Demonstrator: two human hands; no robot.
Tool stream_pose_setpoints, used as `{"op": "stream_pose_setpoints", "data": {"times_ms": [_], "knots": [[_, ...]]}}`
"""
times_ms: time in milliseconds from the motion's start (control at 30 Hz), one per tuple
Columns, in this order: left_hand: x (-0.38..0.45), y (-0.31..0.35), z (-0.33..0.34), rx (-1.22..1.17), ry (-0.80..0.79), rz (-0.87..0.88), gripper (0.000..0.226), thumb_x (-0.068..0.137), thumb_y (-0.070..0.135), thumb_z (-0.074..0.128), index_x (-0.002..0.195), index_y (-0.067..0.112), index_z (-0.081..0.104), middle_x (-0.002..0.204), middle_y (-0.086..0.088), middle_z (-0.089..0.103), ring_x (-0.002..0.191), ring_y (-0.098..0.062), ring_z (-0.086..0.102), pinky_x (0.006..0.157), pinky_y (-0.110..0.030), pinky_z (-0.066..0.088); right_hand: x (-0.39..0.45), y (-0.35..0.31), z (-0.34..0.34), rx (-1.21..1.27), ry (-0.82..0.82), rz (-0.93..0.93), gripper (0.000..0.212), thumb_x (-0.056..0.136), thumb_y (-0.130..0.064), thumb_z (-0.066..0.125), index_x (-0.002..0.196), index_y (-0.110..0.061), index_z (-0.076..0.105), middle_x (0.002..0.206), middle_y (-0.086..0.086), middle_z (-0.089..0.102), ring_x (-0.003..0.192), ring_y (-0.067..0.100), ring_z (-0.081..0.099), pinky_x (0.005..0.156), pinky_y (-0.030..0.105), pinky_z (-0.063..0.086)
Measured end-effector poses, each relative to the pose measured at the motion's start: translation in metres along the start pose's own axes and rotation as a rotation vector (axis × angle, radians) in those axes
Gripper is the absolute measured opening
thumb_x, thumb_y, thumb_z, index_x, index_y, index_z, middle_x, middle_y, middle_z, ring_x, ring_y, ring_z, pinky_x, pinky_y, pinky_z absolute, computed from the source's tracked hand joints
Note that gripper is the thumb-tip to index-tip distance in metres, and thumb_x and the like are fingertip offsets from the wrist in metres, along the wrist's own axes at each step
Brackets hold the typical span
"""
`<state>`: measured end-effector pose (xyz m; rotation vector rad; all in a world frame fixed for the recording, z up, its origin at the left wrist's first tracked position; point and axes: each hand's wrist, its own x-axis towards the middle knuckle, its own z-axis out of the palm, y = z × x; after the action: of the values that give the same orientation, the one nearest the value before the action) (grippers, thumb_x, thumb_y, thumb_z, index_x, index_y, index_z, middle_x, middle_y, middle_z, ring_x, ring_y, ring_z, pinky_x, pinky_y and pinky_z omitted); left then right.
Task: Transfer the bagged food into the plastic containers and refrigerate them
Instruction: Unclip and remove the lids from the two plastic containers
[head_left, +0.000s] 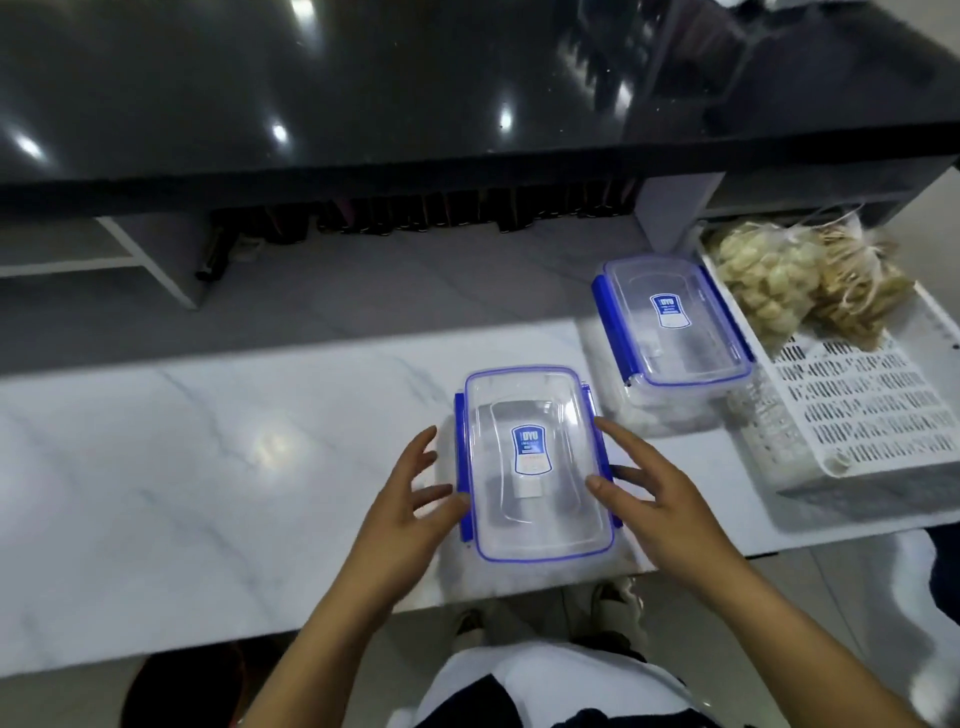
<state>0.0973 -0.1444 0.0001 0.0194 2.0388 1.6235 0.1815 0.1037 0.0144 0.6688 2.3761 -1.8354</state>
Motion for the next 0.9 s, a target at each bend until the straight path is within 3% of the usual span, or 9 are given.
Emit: {"op": "stream_pose_setpoints", "data": {"times_ms": [100,233,433,900], "knots": [[0.002,0.004,-0.003,-0.183,-0.033,-0.129,0.053,0.092,0.007,0.068,0.137,0.032,0.056,0.128,0.001,0.067,0.1,-0.015,0.073,0.077,-0.034,0.061,0.009,-0.006,-0.01,0.207,0.003,0.155,0.045,0.093,-0.009,0.066,0.131,-0.033,0.061,0.128,-0.002,0.065,0.093,0.009,0.073,0.068,0.024,0.058],[0.002,0.005,0.006,-0.193,-0.007,-0.164,0.05,0.091,0.008,0.07,0.131,0.036,0.061,0.111,-0.002,0.075,0.096,-0.02,0.074,0.069,-0.031,0.06,0.014,-0.003,-0.019,0.286,-0.064,0.274,0.049,0.09,0.001,0.066,0.13,-0.027,0.063,0.11,0.013,0.071,0.077,0.02,0.073,0.065,0.029,0.059],[-0.005,-0.002,0.027,-0.257,-0.002,-0.215,0.058,0.088,0.005,0.072,0.131,0.043,0.061,0.107,-0.008,0.075,0.094,-0.028,0.074,0.074,-0.038,0.061,0.021,0.007,-0.045,0.308,-0.15,0.324,0.053,0.086,0.003,0.069,0.129,-0.028,0.064,0.1,0.015,0.073,0.075,0.025,0.072,0.066,0.032,0.059],[-0.007,-0.001,0.026,-0.263,-0.023,-0.254,0.057,0.09,0.0,0.066,0.137,0.032,0.058,0.115,-0.016,0.072,0.096,-0.03,0.072,0.076,-0.039,0.061,0.028,0.017,-0.056,0.391,-0.242,0.365,0.053,0.085,0.006,0.069,0.128,-0.024,0.065,0.09,0.015,0.074,0.074,0.027,0.073,0.064,0.035,0.059]]}}
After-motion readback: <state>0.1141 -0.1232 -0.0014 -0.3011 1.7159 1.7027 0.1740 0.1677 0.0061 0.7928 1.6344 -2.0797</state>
